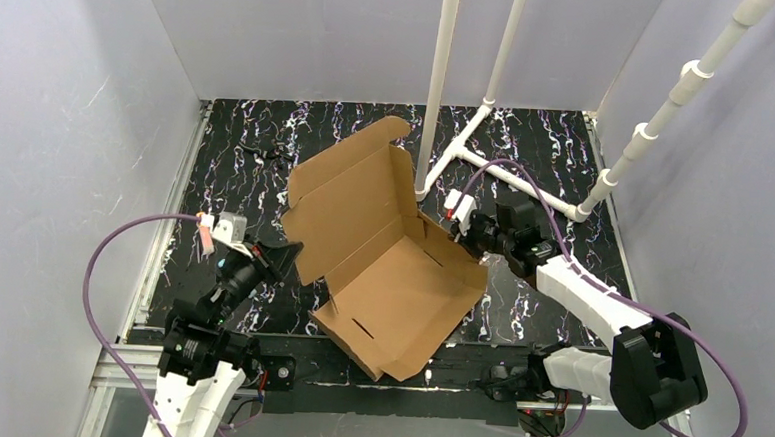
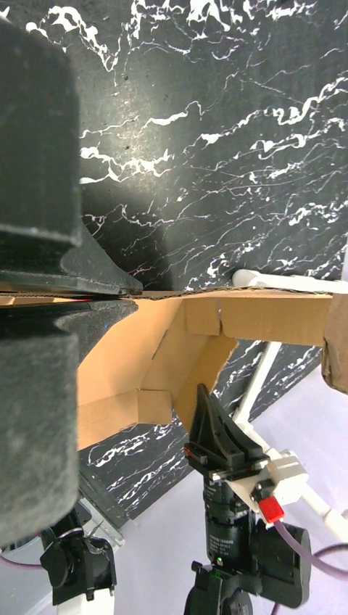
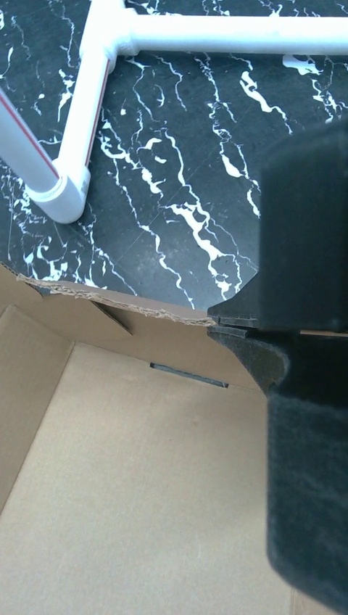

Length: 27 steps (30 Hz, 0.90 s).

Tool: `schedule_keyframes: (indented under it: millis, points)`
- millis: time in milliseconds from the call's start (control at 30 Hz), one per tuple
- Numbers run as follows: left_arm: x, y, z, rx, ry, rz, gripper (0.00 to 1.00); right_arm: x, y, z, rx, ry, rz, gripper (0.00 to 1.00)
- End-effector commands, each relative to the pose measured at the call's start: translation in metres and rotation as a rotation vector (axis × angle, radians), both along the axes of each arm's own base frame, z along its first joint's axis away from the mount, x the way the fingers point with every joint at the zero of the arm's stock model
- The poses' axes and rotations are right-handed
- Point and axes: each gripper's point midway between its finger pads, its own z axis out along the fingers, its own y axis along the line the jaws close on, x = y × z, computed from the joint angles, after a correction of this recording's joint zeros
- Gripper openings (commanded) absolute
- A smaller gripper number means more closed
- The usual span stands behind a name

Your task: Fold the paper box

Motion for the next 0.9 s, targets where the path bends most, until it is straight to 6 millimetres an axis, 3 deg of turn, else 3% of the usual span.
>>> schedule_keyframes:
  millis: [0,333,500,700,867]
  points:
    - [-0.013,0.004,0.018,0.018,-0.102,-0.005,0.00,-0.002,0.012,0.015,-0.010,-0.026,0.039,0.01]
    - [-0.063,-0.010,0.073,0.018,-0.383,-0.166,0.00,-0.032,-0.002,0.045,-0.032,-0.026,0.057,0.01]
    - [-0.074,-0.017,0.093,0.003,-0.455,-0.230,0.00,-0.042,-0.015,0.050,-0.066,-0.043,0.053,0.01]
    - [-0.070,-0.029,0.113,-0.009,-0.478,-0.306,0.00,-0.041,-0.031,0.060,-0.051,-0.067,-0.019,0.01]
    - [-0.043,-0.037,0.117,0.029,-0.438,-0.326,0.00,-0.028,-0.043,0.067,-0.048,-0.106,-0.094,0.01]
